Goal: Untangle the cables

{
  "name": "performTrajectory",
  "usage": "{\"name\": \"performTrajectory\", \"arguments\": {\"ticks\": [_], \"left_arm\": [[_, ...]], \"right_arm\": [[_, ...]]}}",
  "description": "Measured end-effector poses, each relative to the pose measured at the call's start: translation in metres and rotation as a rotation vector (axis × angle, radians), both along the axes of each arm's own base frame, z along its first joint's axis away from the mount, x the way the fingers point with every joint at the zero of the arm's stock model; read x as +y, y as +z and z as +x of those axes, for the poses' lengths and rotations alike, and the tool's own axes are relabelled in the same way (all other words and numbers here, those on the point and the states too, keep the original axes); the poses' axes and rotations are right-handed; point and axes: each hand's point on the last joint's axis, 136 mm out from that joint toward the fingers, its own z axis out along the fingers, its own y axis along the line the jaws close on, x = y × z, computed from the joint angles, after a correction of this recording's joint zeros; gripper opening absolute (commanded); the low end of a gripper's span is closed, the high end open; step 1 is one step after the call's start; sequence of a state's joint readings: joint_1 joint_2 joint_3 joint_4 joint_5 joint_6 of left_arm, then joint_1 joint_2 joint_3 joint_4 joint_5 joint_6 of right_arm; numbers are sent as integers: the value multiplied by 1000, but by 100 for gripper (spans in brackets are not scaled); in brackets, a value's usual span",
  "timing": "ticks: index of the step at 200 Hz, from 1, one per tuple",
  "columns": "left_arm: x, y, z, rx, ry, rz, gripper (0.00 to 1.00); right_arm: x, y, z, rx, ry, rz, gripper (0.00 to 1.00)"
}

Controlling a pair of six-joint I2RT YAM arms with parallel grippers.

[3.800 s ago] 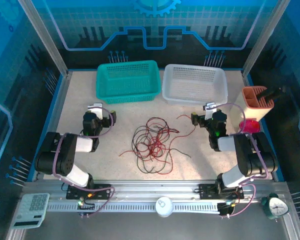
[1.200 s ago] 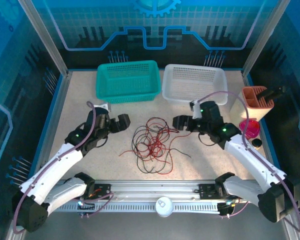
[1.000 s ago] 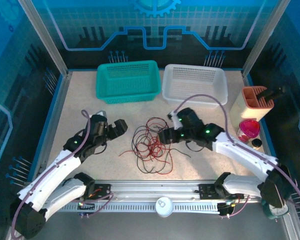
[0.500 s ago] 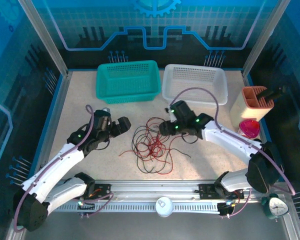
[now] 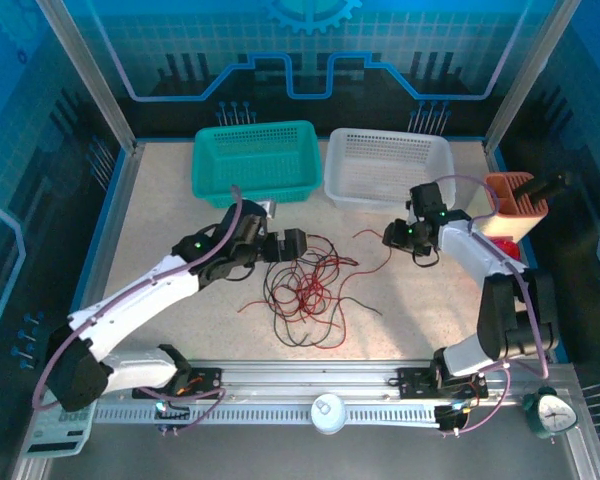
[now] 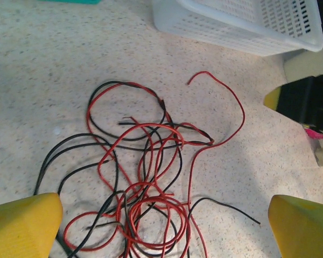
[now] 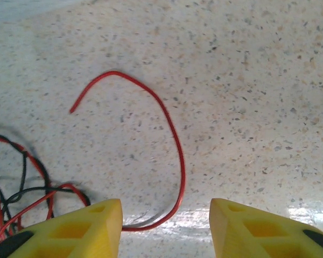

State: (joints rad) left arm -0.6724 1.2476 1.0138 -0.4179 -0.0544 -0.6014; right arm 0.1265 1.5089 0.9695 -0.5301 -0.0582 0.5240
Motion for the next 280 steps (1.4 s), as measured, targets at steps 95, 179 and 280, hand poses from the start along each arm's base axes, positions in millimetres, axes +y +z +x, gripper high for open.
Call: {"name": "performTrajectory", "arguments": {"ticks": [95, 179, 280], "left_arm": [[-20, -8, 1, -2, -56, 23, 99], [-23, -6, 1, -9, -62, 18, 99], [-21, 1, 15, -32, 0, -48, 99]], "right_arm": [[9, -44, 1, 92, -31, 82, 39], [16, -54, 4, 94, -34, 123, 6], [106, 73, 22, -244, 281, 196, 0]]}}
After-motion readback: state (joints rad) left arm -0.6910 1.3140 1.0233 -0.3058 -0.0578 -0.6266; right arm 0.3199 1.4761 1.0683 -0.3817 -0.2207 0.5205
